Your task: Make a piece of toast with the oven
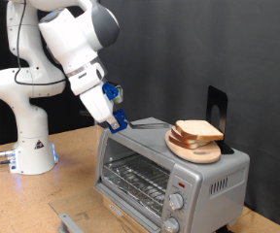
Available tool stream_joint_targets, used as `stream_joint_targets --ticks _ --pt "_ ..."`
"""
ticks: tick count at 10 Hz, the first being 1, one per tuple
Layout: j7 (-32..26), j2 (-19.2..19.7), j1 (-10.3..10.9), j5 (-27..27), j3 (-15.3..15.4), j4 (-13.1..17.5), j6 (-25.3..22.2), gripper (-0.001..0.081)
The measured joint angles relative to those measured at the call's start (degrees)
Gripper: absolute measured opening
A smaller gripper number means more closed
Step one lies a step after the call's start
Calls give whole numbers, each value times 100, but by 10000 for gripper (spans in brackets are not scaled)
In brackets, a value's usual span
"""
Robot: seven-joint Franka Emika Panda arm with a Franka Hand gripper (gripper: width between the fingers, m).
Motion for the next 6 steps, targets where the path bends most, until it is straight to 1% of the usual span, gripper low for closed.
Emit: stream_joint_targets --ticks 2,6 --pt "214 14 -2 -223 152 -7 50 344" --pt "373 46 0 -249 384 -21 224 344"
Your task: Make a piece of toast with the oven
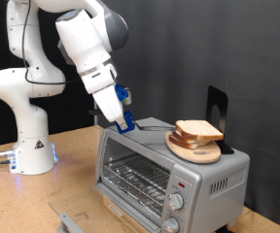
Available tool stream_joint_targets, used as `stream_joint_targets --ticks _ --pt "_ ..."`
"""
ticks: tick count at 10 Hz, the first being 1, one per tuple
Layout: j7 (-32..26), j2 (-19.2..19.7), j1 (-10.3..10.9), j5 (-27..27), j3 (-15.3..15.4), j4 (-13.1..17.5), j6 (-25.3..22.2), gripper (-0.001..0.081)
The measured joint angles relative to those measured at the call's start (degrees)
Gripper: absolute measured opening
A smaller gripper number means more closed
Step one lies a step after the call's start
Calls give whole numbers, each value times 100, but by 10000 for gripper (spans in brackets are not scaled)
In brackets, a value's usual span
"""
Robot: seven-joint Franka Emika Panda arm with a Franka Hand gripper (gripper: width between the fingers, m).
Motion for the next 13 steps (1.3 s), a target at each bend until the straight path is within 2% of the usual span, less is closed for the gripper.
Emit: stream_joint_targets --ticks 13 --pt "483 9 -2 -246 229 -93 6 341"
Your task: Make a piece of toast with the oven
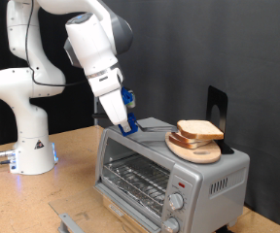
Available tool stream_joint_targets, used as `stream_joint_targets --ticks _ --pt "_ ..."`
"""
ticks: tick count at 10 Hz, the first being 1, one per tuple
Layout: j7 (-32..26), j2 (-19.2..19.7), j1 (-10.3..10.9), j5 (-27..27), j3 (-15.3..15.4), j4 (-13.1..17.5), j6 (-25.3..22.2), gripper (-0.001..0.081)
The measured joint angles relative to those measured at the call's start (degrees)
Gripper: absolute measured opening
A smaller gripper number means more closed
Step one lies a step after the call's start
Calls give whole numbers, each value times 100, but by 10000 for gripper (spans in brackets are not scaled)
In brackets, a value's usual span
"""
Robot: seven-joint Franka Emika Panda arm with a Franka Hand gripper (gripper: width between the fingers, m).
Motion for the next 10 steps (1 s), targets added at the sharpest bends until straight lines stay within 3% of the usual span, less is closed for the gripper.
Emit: stream_joint_targets --ticks 10 --pt "921 26 -3 -532 210 481 -304 337"
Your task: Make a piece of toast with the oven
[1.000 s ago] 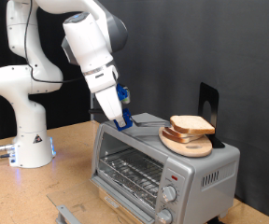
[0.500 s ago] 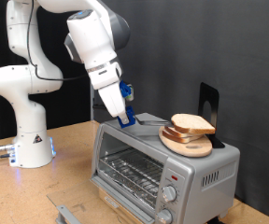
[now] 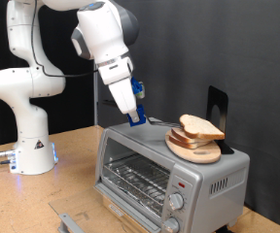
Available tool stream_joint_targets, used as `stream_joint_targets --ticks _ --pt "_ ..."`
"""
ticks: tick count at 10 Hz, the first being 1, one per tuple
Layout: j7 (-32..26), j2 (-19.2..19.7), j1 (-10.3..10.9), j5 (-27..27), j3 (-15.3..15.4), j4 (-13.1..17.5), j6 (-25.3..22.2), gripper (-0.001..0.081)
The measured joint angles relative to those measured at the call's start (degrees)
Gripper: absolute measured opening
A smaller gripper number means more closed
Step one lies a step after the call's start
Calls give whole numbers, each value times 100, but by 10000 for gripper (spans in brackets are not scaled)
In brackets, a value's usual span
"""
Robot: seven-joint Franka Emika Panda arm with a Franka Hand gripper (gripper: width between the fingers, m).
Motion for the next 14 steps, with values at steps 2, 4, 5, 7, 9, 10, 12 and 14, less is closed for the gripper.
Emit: stream_joint_targets --ticks 2,4,5,7,9,10,12,14 --pt "306 84 0 -212 74 124 -28 337" --pt "473 201 0 -379 132 179 -29 337" --pt "525 247 0 -449 152 186 -29 337" --pt "651 339 0 -572 180 187 -11 337" --pt "877 440 0 -638 224 213 110 335" --pt "1008 509 0 -673 243 254 175 335" --pt "1224 665 0 -785 285 374 278 335" --pt "1372 808 0 -892 306 501 320 335"
